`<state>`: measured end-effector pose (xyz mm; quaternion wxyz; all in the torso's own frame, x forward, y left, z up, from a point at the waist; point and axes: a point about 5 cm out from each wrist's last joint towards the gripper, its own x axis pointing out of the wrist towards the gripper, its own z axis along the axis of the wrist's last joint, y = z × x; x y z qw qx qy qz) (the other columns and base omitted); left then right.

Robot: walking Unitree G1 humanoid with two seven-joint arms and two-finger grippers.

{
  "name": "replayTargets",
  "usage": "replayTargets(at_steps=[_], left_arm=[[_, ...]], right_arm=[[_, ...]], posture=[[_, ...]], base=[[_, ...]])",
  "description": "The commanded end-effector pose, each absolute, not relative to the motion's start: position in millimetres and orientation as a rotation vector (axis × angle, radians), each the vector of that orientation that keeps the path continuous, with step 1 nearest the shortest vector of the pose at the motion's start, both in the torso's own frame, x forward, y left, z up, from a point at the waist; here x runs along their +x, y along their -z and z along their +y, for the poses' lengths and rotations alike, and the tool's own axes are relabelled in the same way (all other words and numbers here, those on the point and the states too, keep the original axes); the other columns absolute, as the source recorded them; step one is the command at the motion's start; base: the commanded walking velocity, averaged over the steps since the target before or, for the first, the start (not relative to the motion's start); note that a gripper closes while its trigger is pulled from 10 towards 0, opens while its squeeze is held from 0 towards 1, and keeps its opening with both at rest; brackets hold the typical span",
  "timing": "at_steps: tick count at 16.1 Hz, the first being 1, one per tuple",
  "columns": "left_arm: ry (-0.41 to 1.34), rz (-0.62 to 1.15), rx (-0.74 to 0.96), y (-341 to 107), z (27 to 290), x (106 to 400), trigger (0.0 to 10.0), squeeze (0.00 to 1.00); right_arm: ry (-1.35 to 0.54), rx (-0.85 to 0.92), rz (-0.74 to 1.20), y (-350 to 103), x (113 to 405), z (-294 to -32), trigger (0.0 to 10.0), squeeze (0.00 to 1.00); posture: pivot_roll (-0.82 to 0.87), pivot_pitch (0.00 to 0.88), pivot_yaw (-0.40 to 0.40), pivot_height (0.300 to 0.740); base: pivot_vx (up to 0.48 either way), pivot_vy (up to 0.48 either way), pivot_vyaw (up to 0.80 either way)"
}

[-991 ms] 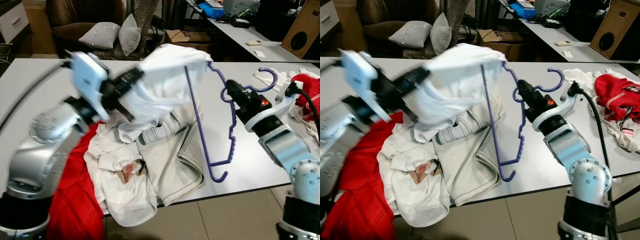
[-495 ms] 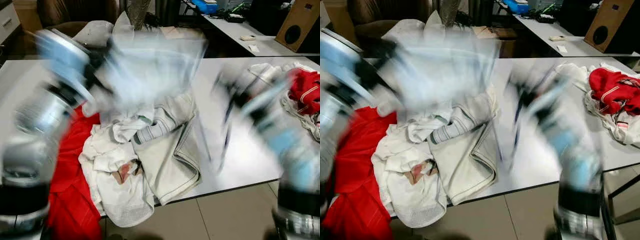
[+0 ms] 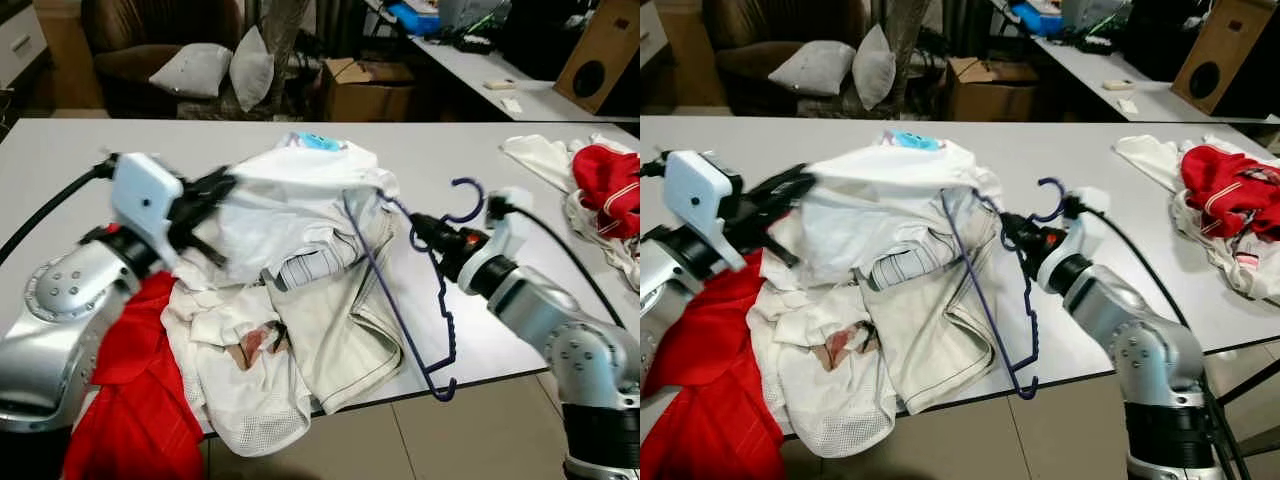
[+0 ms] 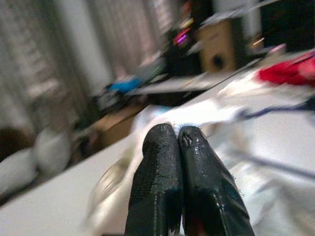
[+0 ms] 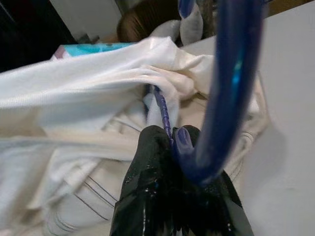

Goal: Hang hanger

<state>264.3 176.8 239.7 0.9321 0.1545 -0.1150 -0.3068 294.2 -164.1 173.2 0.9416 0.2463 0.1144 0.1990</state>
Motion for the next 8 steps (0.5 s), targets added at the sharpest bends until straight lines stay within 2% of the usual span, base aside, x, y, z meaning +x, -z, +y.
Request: replayTargets(at_steps=[1,2,3,4,6,8], left_arm=[[0.704,-0.275,0.307,-246.6,163.7,260.2,0.0,0.0],[0.71,-0.297,0.292,-250.0,159.4,261.4,0.0,0.0],[0.725,-0.323,0.277,-253.6,153.9,263.7,0.0,0.0],[0.729,-0.325,0.276,-253.9,153.2,263.8,0.0,0.0],[0.79,-0.297,0.254,-251.2,145.3,264.8,0.0,0.0],[0.815,-0.227,0.29,-241.3,143.9,267.2,0.0,0.0]], right_arm=[[-0.406,0.547,0.237,-175.3,291.4,-166.3,10.0,0.0],[-0.434,0.605,0.206,-180.1,290.7,-162.1,10.0,0.0],[-0.458,0.781,0.096,-195.4,292.5,-158.1,10.0,0.0],[-0.459,0.807,0.079,-197.7,292.9,-158.1,10.0,0.0],[-0.425,1.13,-0.008,-207.7,303.8,-166.9,10.0,0.0],[-0.424,1.218,0.028,-198.3,312.7,-168.6,10.0,0.0]], posture=[[0.07,0.0,-0.083,0.74],[0.07,0.0,-0.083,0.74],[0.07,0.0,-0.083,0.74],[0.07,0.0,-0.083,0.74],[0.06,0.0,-0.063,0.74],[0.06,0.0,-0.06,0.74]], base=[[0.0,0.0,0.0],[0.0,0.0,0.0],[0.0,0.0,0.0],[0.0,0.0,0.0],[0.0,0.0,0.0],[0.0,0.0,0.0]])
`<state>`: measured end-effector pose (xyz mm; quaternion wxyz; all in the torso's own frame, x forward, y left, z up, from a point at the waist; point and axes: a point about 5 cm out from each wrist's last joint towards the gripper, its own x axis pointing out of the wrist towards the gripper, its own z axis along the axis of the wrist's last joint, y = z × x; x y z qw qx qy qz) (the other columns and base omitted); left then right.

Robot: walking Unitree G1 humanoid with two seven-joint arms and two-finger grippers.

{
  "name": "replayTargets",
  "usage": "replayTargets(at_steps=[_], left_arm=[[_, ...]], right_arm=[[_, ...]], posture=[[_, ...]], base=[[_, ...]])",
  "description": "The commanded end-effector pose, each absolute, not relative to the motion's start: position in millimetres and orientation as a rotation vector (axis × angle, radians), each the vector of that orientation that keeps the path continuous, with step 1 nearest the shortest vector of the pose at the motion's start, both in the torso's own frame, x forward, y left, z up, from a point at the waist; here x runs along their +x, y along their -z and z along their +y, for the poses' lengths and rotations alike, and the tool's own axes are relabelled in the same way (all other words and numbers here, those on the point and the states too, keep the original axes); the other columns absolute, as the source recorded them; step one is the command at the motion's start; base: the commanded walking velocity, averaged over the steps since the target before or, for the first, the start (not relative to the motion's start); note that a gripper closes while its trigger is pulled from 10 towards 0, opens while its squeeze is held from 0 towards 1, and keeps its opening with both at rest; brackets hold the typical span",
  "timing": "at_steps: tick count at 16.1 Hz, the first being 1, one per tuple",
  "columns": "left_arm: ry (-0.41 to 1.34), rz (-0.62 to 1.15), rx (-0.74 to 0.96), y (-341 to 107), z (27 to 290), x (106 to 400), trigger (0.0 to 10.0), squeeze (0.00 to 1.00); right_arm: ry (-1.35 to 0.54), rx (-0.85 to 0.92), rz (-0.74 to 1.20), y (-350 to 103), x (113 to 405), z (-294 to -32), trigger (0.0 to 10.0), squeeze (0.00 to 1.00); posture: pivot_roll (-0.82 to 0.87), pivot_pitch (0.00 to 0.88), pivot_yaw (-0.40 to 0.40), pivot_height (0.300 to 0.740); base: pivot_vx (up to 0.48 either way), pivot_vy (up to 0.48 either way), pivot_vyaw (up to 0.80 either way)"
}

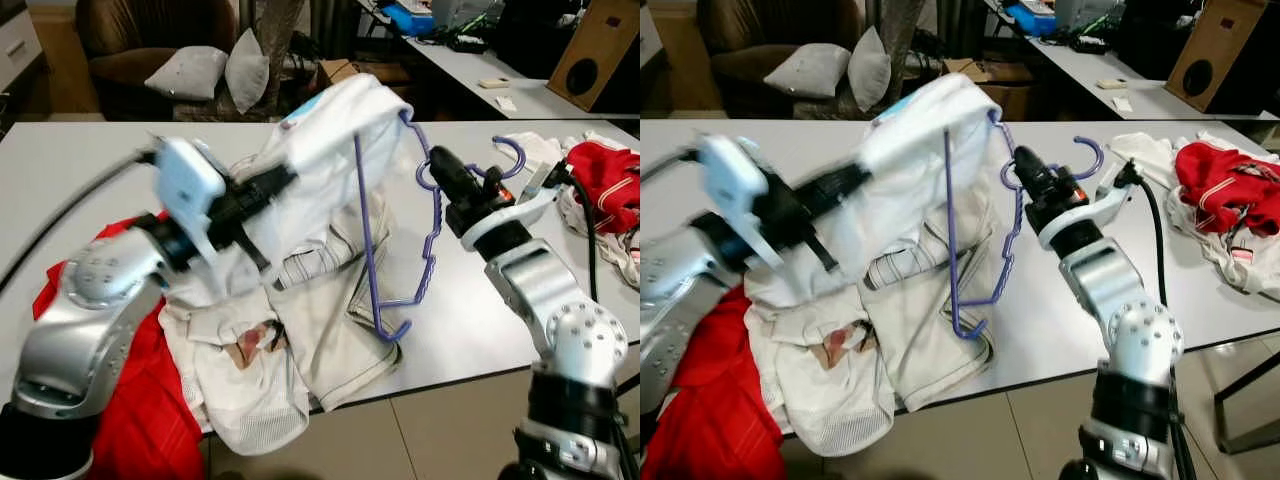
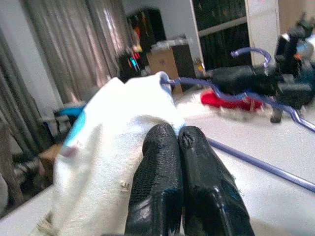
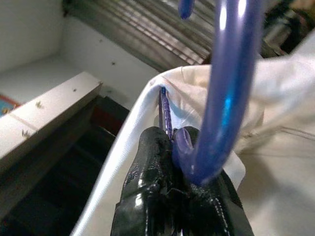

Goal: Hang hanger

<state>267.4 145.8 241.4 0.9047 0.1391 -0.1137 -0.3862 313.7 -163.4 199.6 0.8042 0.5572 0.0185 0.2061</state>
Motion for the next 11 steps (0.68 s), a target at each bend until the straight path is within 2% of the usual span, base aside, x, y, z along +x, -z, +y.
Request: replayTargets(at_steps=[1,5,7,11], left_arm=[[0.801,-0.165,0.344,-231.7,148.2,271.4,0.0,0.0],[0.926,-0.045,0.36,-219.0,147.7,267.4,0.0,0.0],[1.015,-0.011,0.309,-217.3,140.5,264.7,0.0,0.0],[1.254,-0.001,0.101,-223.5,113.4,251.3,0.0,0.0]], right_arm=[[-0.439,1.273,0.049,-195.5,319.0,-165.6,10.0,0.0],[-0.393,1.428,0.064,-194.0,340.1,-161.0,10.0,0.0],[-0.365,1.468,0.06,-194.6,351.8,-158.7,10.0,0.0],[-0.317,1.434,0.076,-192.8,369.8,-145.5,10.0,0.0]], posture=[[0.06,0.0,-0.07,0.74],[0.07,0.0,-0.075,0.74],[0.07,0.0,-0.076,0.74],[0.08,0.0,-0.073,0.74]], base=[[0.0,0.0,0.0],[0.0,0.0,0.0],[0.0,0.0,0.0],[0.0,0.0,0.0]])
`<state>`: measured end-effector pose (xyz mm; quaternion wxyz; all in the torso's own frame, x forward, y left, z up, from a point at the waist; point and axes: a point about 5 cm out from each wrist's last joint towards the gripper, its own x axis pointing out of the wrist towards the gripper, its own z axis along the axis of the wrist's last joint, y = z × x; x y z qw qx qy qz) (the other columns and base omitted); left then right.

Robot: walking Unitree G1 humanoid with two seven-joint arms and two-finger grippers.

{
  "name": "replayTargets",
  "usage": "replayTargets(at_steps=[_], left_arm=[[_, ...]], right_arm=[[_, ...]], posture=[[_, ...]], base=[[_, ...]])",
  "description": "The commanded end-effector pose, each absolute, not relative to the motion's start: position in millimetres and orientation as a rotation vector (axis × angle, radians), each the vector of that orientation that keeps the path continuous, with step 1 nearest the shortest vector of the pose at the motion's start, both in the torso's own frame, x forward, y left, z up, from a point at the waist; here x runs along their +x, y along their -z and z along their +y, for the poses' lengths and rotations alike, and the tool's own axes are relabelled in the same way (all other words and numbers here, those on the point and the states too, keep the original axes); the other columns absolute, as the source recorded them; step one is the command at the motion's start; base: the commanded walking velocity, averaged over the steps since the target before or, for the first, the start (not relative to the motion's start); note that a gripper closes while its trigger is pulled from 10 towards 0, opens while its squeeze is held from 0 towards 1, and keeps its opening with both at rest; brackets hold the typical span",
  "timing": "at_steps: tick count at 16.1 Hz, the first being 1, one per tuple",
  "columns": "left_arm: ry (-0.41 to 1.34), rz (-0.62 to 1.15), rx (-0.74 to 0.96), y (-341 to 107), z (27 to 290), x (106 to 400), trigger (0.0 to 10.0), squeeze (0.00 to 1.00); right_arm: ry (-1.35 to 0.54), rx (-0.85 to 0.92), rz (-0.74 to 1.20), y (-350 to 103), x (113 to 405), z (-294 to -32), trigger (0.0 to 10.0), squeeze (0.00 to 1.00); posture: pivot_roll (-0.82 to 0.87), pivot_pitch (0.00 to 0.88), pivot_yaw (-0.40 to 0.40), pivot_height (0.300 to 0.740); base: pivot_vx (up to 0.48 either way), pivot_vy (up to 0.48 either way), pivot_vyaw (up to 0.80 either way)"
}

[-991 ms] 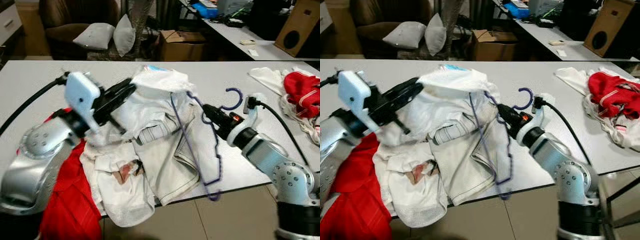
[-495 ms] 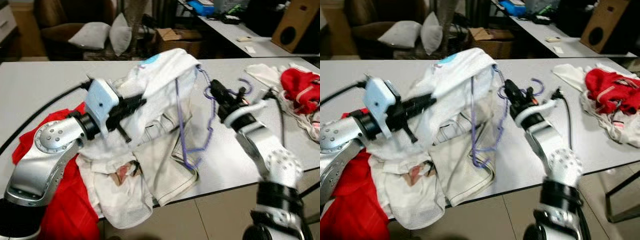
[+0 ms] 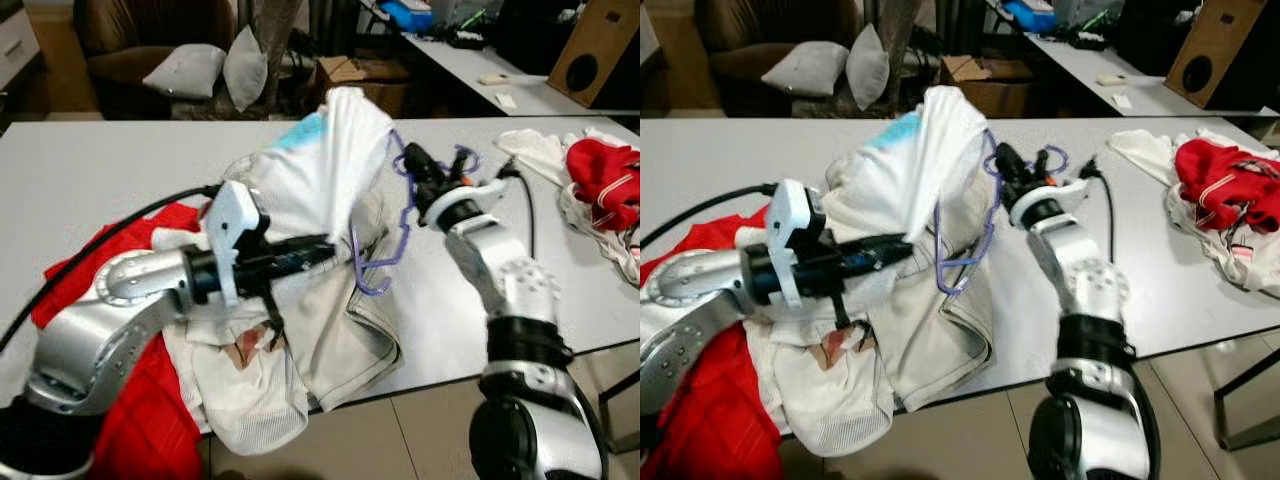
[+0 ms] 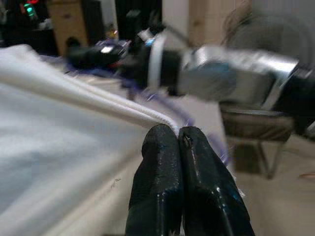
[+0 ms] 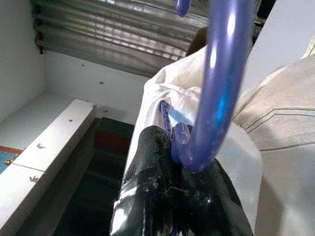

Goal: Hang hanger

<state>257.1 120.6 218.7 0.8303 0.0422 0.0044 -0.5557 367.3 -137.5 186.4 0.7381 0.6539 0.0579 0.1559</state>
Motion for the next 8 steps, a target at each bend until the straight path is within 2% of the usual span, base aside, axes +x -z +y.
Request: replayTargets(at_steps=[1,6,8], left_arm=[[1.255,-0.012,0.073,-224.7,109.3,253.1,0.0,0.0],[1.386,0.013,-0.068,-225.7,82.7,250.2,0.0,0.0],[1.333,0.082,0.051,-205.9,81.3,261.5,0.0,0.0]], right_arm=[[-0.318,1.419,0.082,-192.3,371.3,-142.7,10.0,0.0],[-0.306,1.43,0.064,-192.9,380.5,-137.0,10.0,0.0],[-0.339,1.464,0.038,-199.6,381.5,-136.1,10.0,0.0]], posture=[[0.08,0.0,-0.073,0.74],[0.09,0.0,-0.073,0.74],[0.08,0.0,-0.069,0.74]], base=[[0.0,0.0,0.0],[0.0,0.0,0.0],[0.0,0.0,0.0]])
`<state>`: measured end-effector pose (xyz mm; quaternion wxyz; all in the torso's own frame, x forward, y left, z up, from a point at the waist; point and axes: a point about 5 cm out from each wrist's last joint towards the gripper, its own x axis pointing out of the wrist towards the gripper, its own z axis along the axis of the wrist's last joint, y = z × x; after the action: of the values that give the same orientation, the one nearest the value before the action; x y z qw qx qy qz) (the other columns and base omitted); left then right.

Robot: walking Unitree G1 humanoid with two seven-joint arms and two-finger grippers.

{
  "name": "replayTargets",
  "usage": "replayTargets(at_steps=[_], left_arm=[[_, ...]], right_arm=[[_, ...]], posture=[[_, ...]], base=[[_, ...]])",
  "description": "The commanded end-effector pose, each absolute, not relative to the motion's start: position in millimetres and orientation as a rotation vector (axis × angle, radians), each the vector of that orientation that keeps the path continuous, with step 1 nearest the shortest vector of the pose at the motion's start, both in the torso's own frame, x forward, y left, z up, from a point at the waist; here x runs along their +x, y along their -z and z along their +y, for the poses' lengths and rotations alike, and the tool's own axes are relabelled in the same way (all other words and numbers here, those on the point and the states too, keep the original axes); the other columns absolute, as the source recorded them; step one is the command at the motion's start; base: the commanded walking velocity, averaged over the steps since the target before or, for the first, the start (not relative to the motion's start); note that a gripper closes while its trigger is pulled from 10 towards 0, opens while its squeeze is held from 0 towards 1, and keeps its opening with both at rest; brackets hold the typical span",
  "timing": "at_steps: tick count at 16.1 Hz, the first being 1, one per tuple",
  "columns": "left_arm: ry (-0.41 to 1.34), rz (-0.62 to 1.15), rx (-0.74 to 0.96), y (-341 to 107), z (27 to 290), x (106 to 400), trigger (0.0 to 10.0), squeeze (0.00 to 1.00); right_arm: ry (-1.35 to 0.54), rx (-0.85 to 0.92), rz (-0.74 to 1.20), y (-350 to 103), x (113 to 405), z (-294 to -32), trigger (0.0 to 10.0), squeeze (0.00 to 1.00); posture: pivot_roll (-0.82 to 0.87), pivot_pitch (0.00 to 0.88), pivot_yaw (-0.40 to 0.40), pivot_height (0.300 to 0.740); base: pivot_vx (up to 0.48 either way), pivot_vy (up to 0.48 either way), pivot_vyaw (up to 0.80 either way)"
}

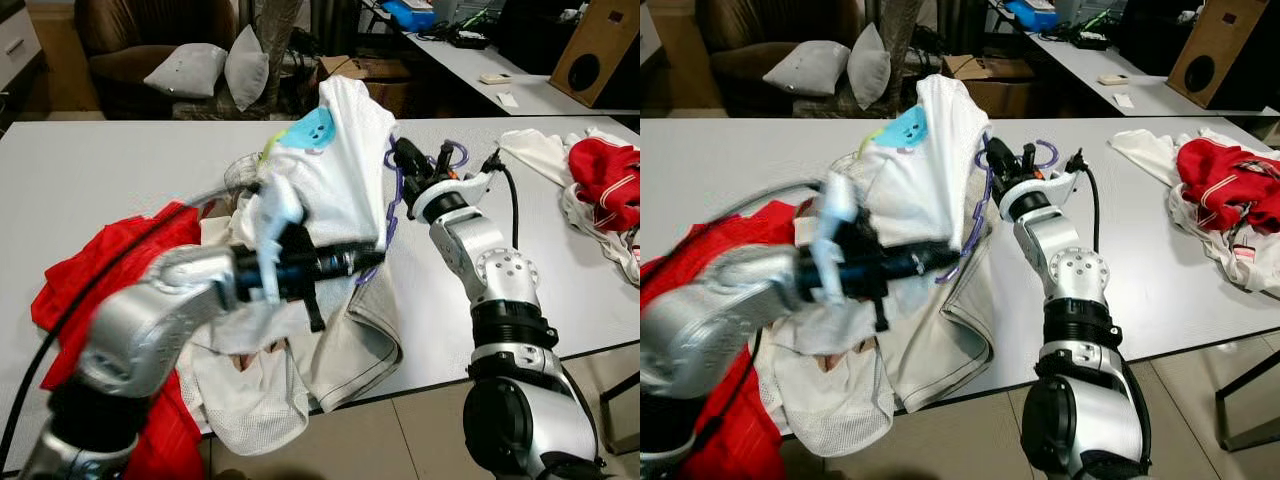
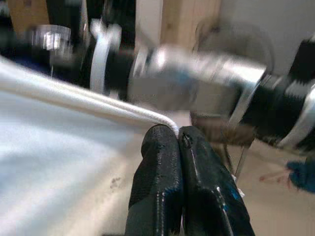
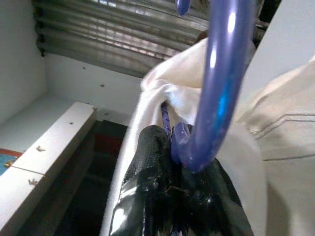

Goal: Hang hanger

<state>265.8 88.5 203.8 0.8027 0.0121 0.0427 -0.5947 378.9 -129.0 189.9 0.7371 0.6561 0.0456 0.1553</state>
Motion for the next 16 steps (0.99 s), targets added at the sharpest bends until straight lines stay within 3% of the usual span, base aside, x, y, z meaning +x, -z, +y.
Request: replayTargets(at_steps=[1,9,13,16], left_arm=[[1.316,0.096,0.077,-202.0,83.0,264.5,0.0,0.0],[1.258,0.195,0.16,-181.5,118.5,270.4,0.0,0.0],[1.304,0.16,0.104,-188.3,110.8,267.7,0.0,0.0],[1.284,0.028,-0.038,-212.2,99.9,274.5,0.0,0.0]], right_arm=[[-0.342,1.463,0.034,-200.8,381.7,-136.8,10.0,0.0],[-0.299,1.563,0.027,-199.1,390.0,-152.1,10.0,0.0],[-0.272,1.557,0.035,-197.3,398.0,-148.6,10.0,0.0],[-0.31,1.462,0.079,-194.2,400.2,-132.8,10.0,0.0]], posture=[[0.08,0.0,-0.069,0.74],[0.09,0.0,-0.086,0.74],[0.09,0.0,-0.089,0.74],[0.1,0.02,-0.088,0.74]], base=[[0.0,0.0,0.0],[0.0,0.0,0.0],[0.0,0.0,0.0],[0.0,0.0,0.0]])
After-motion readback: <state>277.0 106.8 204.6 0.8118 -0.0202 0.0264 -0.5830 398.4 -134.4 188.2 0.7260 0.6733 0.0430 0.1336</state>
